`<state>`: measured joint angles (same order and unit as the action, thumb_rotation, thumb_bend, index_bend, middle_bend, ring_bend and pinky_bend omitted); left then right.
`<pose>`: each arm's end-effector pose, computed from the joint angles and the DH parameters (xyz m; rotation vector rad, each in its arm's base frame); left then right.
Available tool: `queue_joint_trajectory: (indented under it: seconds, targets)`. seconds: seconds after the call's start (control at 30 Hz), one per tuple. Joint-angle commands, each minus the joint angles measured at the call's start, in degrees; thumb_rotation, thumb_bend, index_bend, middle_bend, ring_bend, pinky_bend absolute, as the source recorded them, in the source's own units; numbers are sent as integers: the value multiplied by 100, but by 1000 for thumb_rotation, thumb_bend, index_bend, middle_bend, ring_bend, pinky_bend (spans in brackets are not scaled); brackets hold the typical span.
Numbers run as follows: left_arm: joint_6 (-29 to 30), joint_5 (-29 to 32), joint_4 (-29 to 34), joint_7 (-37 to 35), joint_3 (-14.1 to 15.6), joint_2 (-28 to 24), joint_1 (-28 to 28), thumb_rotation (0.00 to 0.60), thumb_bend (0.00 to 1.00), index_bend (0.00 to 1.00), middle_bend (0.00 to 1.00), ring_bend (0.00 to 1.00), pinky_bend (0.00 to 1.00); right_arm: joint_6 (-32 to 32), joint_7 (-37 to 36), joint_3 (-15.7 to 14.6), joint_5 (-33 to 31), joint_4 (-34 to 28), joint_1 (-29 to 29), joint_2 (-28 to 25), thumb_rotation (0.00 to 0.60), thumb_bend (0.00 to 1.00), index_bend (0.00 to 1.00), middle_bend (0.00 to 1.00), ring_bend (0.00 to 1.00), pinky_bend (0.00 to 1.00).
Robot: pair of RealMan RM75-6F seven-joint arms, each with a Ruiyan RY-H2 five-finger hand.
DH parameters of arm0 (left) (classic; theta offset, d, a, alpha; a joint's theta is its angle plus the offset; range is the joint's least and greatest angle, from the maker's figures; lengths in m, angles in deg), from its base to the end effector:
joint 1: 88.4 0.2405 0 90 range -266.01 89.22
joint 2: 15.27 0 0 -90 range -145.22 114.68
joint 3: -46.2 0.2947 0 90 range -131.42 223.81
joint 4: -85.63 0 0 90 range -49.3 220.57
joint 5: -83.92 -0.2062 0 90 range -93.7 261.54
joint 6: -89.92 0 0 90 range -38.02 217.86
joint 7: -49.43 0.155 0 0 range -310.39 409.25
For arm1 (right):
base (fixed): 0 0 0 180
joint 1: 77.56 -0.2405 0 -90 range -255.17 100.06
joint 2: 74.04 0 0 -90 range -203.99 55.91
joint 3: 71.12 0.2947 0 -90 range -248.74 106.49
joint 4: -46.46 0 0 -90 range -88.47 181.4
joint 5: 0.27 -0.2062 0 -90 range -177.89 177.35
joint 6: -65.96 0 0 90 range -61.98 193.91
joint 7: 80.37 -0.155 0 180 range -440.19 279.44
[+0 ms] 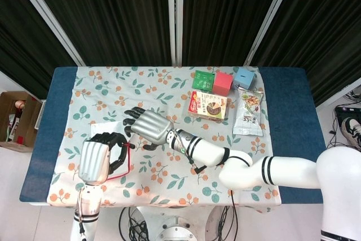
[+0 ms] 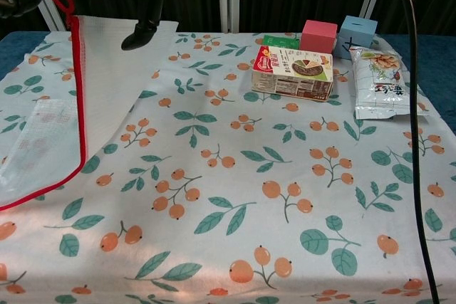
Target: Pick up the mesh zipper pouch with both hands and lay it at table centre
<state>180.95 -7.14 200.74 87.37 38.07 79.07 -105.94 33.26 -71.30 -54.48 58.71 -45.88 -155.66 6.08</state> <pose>-0.1301 0.2291 0.0662 -1.3257 -0.8309 -1.4042 0.0855 -0.3975 -0.0028 2.4659 -0.7218 1.1227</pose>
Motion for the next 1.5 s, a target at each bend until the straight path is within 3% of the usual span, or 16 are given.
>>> queue_joint_trajectory:
  seconds: [0.03,0.57,0.87,1.13,1.5]
  targets:
    - [-23,7,-3,-5,-8,9,7,600,468,659,607,577,609,17,-157,21,108,18,37,8,600,177,394,190,34,101]
    - [-103,0,10,1,-44,-8,76,600,469,659,606,577,610,12,-559,31,466,220,53,200,600,319,495,232,51,101]
    - [-111,10,-25,-94,-70,-22,120,600,468,662,604,575,610,-138,-803,70,589,338,122,404,600,327,648,295,89,107]
    - [-90,-35,-119,-293,-137,-17,130,600,468,663,600,571,609,-457,-1002,133,648,469,269,627,600,363,844,399,151,119]
    - [-50,-186,-515,-644,-323,95,36,600,469,664,598,571,610,-839,-782,363,242,-71,501,145,600,440,955,448,181,120]
